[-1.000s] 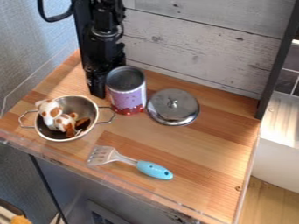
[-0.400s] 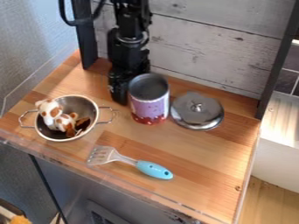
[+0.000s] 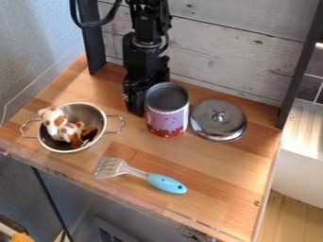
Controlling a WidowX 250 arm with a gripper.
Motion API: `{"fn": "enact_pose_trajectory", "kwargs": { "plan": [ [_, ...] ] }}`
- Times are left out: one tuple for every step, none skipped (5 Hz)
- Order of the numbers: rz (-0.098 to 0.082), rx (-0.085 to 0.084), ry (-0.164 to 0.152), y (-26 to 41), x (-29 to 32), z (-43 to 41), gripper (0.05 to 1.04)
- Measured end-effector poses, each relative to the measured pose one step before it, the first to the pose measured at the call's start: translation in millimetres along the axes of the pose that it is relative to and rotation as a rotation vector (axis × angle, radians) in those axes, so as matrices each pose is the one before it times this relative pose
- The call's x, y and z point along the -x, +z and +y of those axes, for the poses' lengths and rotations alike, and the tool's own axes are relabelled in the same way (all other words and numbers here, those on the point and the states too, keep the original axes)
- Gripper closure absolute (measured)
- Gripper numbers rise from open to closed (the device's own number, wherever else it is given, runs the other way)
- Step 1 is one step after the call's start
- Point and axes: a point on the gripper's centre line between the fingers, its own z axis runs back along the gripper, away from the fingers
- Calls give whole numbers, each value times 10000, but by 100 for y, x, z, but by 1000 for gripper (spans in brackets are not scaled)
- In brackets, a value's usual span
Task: Pushed the can to the right
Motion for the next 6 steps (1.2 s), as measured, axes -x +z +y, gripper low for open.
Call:
{"fn": "enact_pose_trajectory", "kwargs": {
  "plan": [
    [-95,141,-65,673,-910,-421,84],
    [-183,4,133,713,-1750,34,84],
    [28,-21,-10,1171,-693,459,84],
    [137,512,30,2480,-378,303,84],
    [171,250,-166,1711,-399,587,84],
    [22,99,-288,904,-1317,877,84]
  ]
}}
